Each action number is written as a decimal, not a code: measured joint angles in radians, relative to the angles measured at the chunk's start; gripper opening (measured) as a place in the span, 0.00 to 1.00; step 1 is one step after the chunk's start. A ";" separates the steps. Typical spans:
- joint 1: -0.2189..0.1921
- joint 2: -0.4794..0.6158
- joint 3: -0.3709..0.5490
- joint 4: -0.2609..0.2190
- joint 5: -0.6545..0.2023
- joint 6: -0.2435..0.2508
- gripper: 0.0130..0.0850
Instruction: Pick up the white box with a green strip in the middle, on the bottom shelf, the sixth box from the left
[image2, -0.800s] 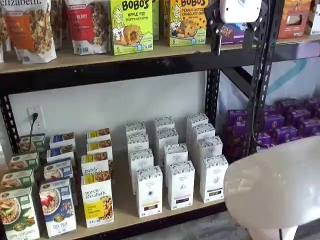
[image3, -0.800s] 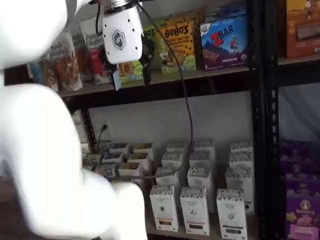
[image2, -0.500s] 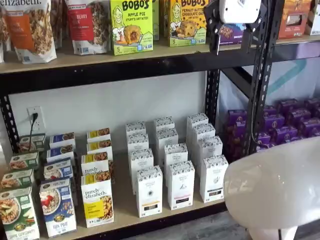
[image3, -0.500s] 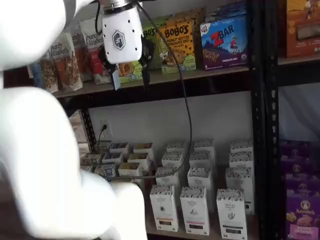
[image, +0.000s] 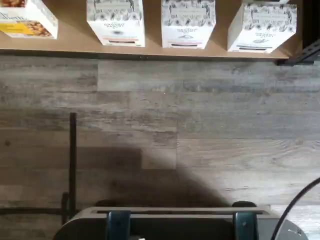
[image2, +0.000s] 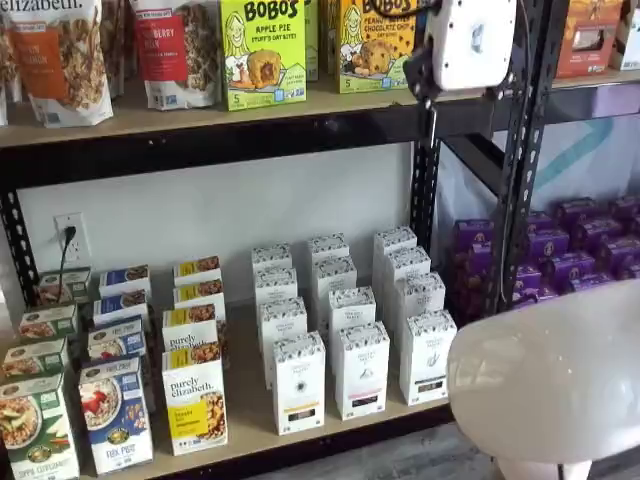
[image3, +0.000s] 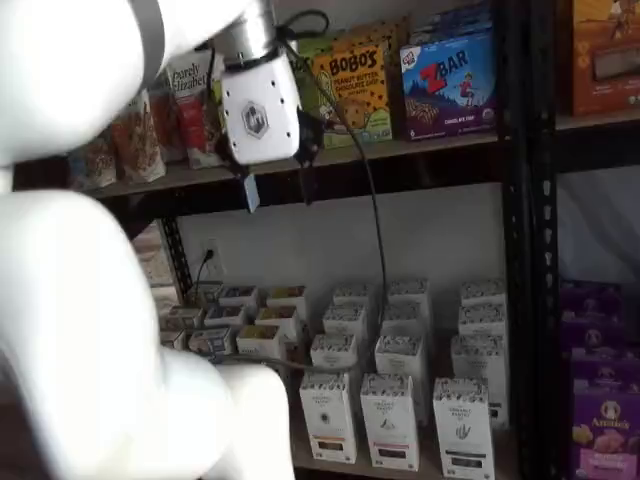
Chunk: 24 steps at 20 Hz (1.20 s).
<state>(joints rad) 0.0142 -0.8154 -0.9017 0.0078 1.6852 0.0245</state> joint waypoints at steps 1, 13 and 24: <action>-0.003 -0.001 0.021 -0.004 -0.017 -0.003 1.00; -0.082 0.024 0.351 -0.049 -0.438 -0.065 1.00; -0.129 0.217 0.458 -0.087 -0.722 -0.080 1.00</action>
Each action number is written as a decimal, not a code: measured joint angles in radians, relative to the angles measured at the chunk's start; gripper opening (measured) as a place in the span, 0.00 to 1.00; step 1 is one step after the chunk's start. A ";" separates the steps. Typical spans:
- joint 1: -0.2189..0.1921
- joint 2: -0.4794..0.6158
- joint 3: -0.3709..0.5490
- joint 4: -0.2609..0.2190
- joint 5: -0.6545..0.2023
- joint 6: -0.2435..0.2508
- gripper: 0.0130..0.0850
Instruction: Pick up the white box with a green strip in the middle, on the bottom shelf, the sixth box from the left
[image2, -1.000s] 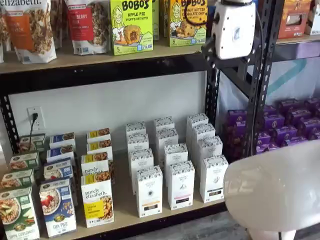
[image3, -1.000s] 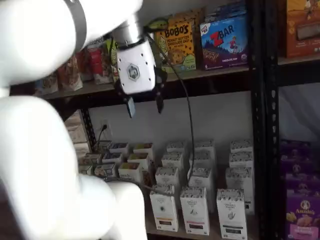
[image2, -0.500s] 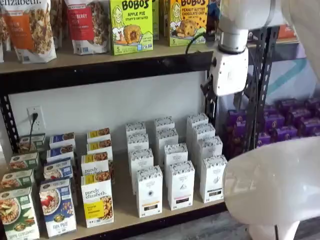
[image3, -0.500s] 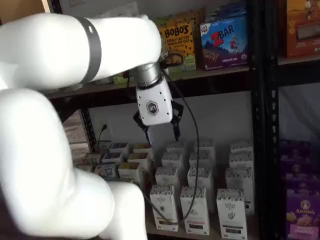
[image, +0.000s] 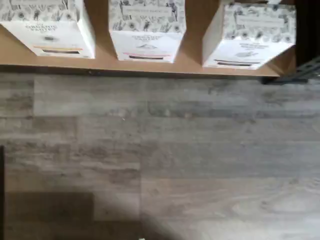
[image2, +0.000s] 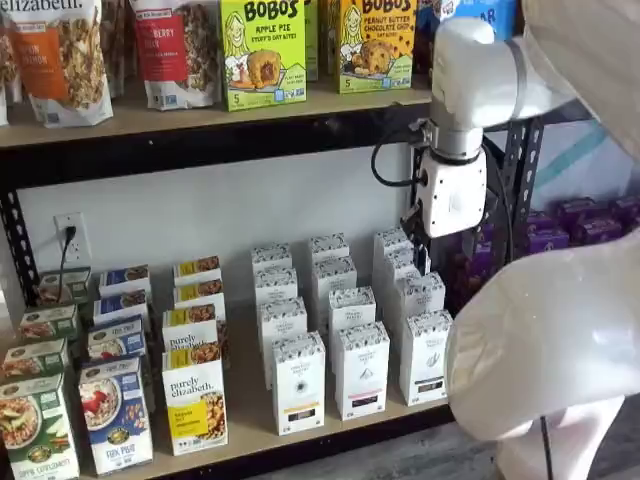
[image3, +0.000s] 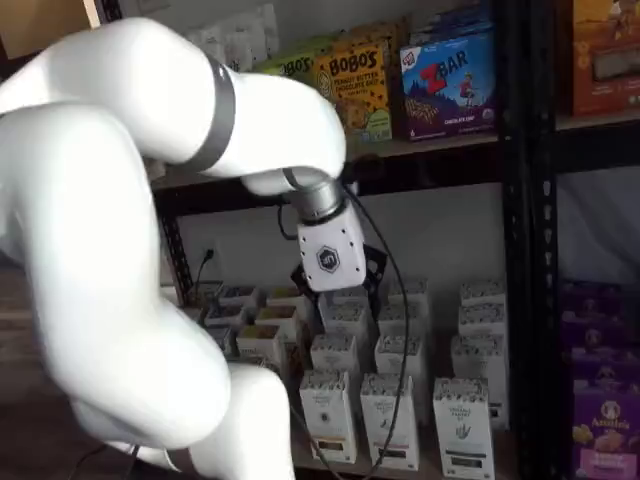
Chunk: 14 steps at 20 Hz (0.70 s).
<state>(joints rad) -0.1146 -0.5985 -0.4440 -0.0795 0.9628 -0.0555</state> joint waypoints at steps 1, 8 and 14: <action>-0.012 0.016 0.010 0.025 -0.036 -0.024 1.00; -0.064 0.195 0.006 0.058 -0.164 -0.096 1.00; -0.085 0.341 -0.011 -0.036 -0.265 -0.045 1.00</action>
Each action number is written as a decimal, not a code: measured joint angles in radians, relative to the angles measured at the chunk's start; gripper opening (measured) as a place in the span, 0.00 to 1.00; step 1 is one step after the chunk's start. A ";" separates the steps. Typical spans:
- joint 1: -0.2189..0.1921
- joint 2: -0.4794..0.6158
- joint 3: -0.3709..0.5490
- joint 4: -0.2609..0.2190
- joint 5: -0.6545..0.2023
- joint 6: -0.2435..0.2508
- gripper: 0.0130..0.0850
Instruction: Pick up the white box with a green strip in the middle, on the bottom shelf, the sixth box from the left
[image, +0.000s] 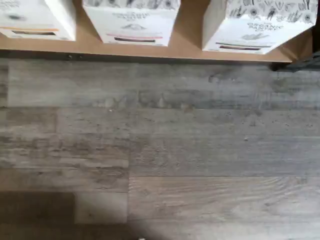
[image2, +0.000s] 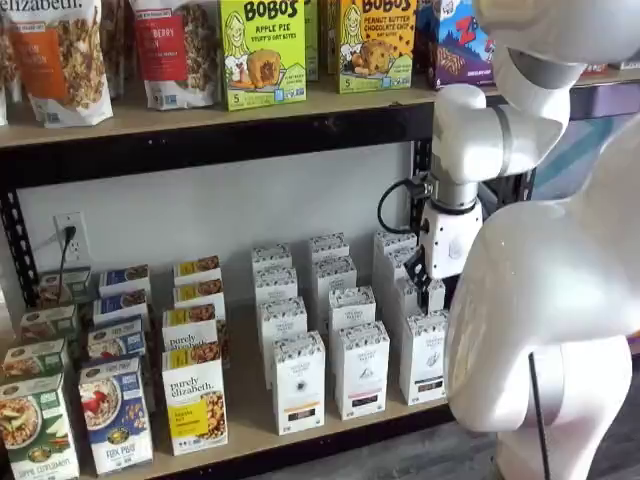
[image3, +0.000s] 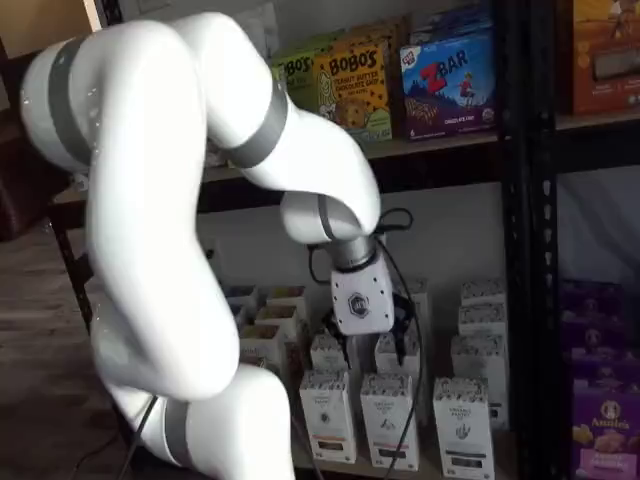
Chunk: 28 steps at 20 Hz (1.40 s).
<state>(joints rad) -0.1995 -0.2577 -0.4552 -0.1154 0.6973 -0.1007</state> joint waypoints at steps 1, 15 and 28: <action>-0.004 0.020 0.000 0.000 -0.020 -0.002 1.00; -0.047 0.254 0.004 0.057 -0.292 -0.083 1.00; -0.056 0.427 -0.070 0.012 -0.403 -0.052 1.00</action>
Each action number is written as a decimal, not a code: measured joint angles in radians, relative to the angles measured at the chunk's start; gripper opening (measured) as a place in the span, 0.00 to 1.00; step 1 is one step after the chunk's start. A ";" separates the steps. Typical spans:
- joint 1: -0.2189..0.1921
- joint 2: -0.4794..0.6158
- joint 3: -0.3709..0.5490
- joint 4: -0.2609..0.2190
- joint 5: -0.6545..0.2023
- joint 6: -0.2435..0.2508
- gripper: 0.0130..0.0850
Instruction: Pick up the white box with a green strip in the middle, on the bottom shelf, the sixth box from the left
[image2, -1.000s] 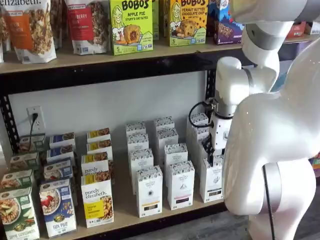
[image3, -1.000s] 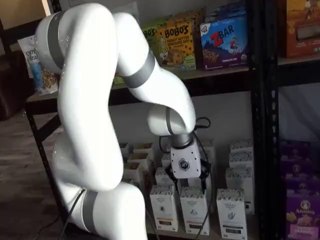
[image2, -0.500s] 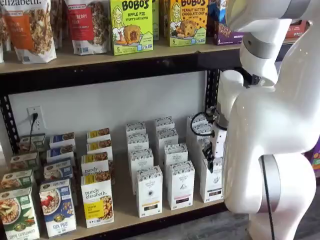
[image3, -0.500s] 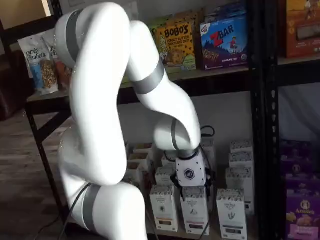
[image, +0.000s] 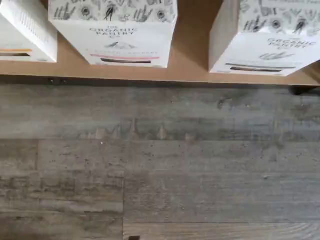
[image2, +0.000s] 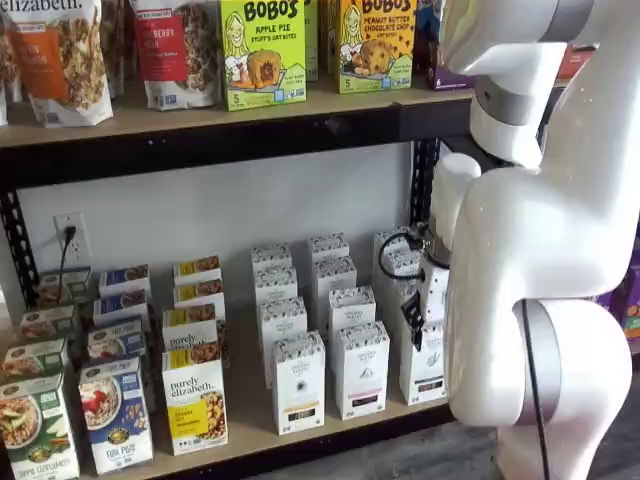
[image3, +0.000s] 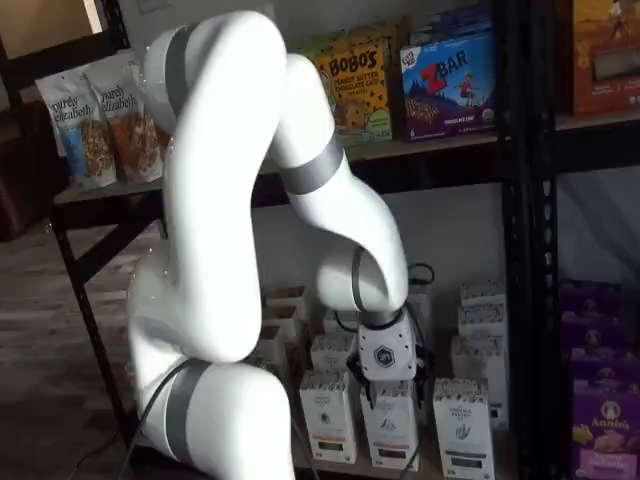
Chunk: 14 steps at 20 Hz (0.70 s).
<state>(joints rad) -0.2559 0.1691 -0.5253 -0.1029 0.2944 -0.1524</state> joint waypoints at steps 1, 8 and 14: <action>-0.001 0.009 -0.007 -0.022 0.001 0.019 1.00; 0.001 0.101 -0.067 -0.054 -0.060 0.055 1.00; -0.024 0.200 -0.177 -0.124 -0.046 0.097 1.00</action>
<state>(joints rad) -0.2802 0.3690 -0.7019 -0.2269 0.2487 -0.0554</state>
